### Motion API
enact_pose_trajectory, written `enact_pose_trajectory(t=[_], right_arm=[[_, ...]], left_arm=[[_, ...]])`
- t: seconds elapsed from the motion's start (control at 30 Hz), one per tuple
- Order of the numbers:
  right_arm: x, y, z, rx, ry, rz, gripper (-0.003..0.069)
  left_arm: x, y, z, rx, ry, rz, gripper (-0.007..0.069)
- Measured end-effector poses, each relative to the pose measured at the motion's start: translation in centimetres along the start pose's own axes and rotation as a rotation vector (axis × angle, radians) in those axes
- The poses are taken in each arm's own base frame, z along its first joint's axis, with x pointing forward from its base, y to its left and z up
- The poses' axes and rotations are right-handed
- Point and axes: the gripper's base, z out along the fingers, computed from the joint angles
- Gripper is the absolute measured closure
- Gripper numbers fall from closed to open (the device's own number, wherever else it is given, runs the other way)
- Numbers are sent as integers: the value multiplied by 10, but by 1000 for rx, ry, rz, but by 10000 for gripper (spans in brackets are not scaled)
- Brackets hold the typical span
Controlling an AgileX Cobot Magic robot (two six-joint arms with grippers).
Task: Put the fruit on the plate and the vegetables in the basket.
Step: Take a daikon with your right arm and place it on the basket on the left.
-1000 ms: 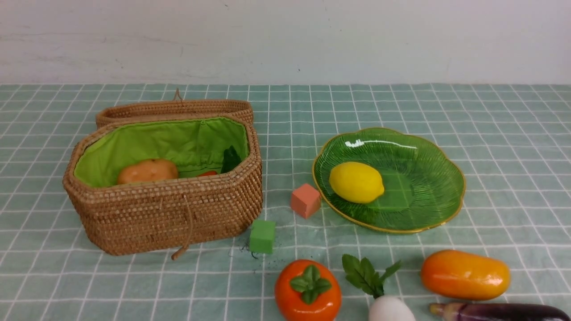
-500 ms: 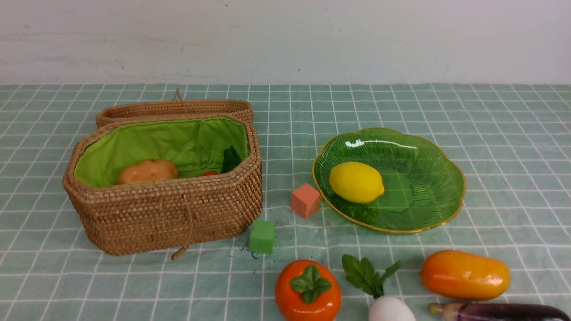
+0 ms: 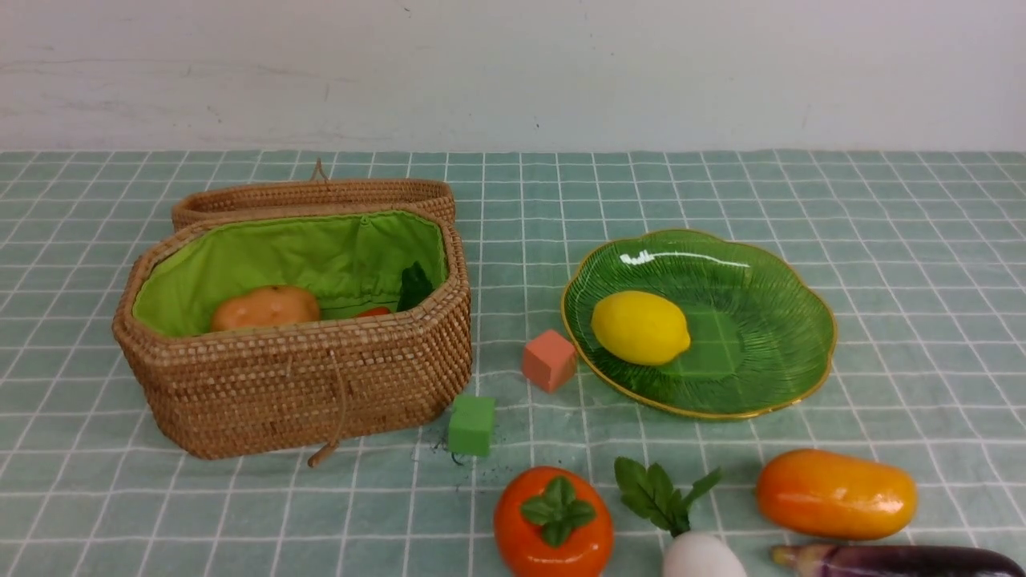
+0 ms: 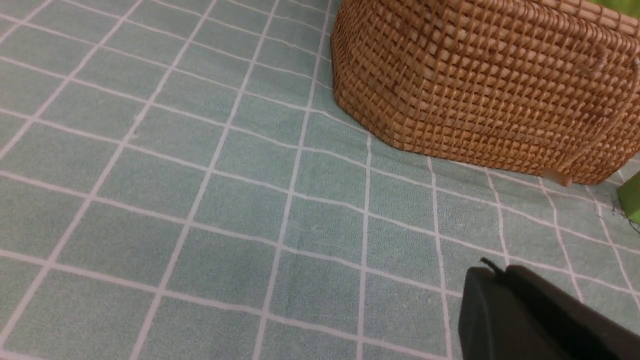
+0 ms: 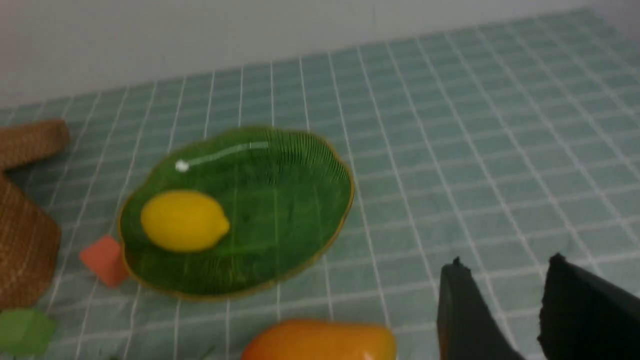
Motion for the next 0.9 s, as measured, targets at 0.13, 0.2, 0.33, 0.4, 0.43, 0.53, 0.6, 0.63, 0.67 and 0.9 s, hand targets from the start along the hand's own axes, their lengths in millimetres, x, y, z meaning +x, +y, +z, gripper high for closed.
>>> enact_pose_trajectory(t=[0.13,0.2,0.33,0.4,0.43,0.53,0.6,0.63,0.67,0.9], right_arm=[[17,8,16,-89,252,-24,412],[24,18,23,-190,361,-33,397],[30,43,29,-417,454,-89,321],[37,54,33,-496,528,-123,257],[41,59,36,-521,574,-138,221],[53,71,47,-559,696,-189,129],[61,78,54,-570,762,-225,70],[67,84,58,-577,803,-243,27],[73,91,63,-585,839,-252,0],[92,114,77,-576,895,-282,-8]], left_arm=[[0,0,0,0,0,0,607],[0,0,0,0,0,0,607],[0,0,0,0,0,0,607],[0,0,0,0,0,0,607],[0,0,0,0,0,0,607],[0,0,0,0,0,0,607],[0,0,0,0,0,0,607],[0,0,0,0,0,0,607],[0,0,0,0,0,0,607],[0,0,0,0,0,0,606]])
